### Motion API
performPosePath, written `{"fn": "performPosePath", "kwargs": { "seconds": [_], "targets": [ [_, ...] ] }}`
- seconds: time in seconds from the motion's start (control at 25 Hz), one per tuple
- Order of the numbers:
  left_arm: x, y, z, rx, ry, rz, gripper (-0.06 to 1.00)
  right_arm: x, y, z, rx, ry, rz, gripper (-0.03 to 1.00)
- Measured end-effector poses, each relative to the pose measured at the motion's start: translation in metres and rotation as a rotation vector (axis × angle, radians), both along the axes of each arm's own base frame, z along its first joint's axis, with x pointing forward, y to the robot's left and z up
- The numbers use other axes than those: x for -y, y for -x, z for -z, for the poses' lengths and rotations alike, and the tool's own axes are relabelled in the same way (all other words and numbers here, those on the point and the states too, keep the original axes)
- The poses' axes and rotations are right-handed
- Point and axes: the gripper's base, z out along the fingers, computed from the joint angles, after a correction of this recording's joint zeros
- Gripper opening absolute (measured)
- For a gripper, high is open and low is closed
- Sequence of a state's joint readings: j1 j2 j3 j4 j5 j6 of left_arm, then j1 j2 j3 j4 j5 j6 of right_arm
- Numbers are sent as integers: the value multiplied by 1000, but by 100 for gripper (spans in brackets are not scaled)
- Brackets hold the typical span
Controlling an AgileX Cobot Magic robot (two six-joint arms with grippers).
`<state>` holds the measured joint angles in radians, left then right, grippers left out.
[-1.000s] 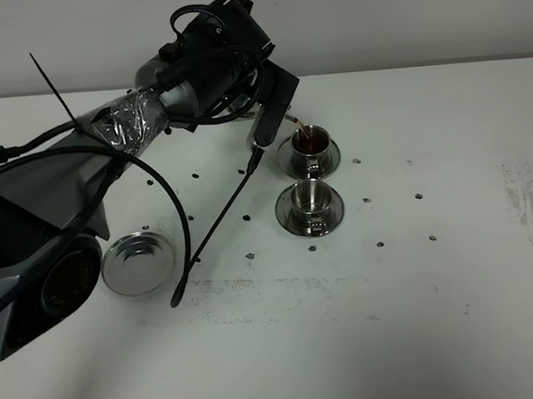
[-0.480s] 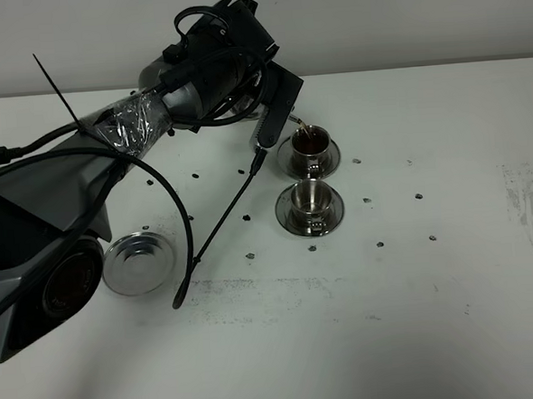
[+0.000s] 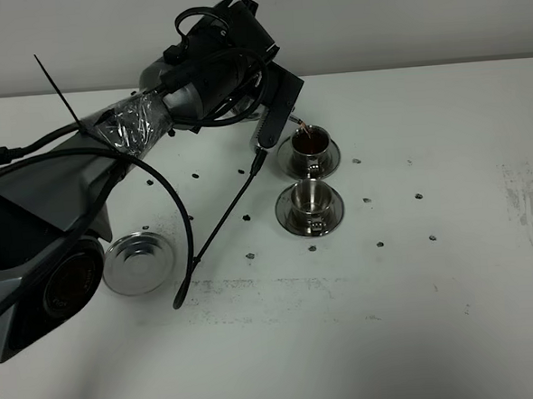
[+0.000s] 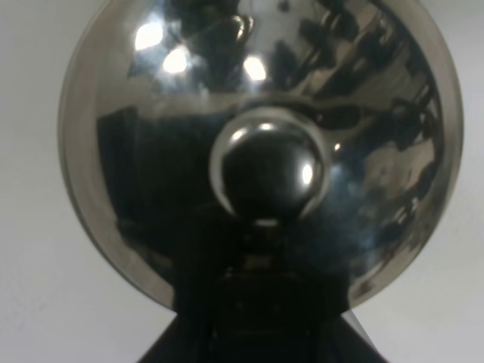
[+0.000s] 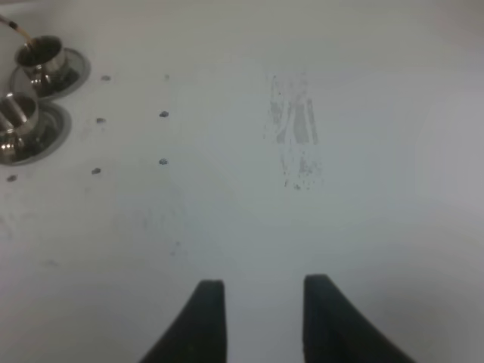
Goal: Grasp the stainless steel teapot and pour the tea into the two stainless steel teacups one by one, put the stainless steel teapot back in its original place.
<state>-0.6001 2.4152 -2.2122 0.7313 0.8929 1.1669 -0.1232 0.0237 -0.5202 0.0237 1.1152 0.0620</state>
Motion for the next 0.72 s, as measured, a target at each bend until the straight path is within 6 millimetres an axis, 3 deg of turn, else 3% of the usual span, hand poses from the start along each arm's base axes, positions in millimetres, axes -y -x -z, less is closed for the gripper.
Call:
{"fn": "performPosePath", "kwargs": {
  "seconds": [0.2, 0.52, 0.72],
  "targets": [
    [-1, 0, 2, -19, 22, -10, 21, 0, 0, 0, 0, 0, 0, 28],
    [-21, -2, 6, -105, 100, -132, 21, 0, 0, 0, 0, 0, 0, 28],
    [-31, -5, -3, -82, 193, -236, 21, 0, 0, 0, 0, 0, 0, 28]
  ]
}}
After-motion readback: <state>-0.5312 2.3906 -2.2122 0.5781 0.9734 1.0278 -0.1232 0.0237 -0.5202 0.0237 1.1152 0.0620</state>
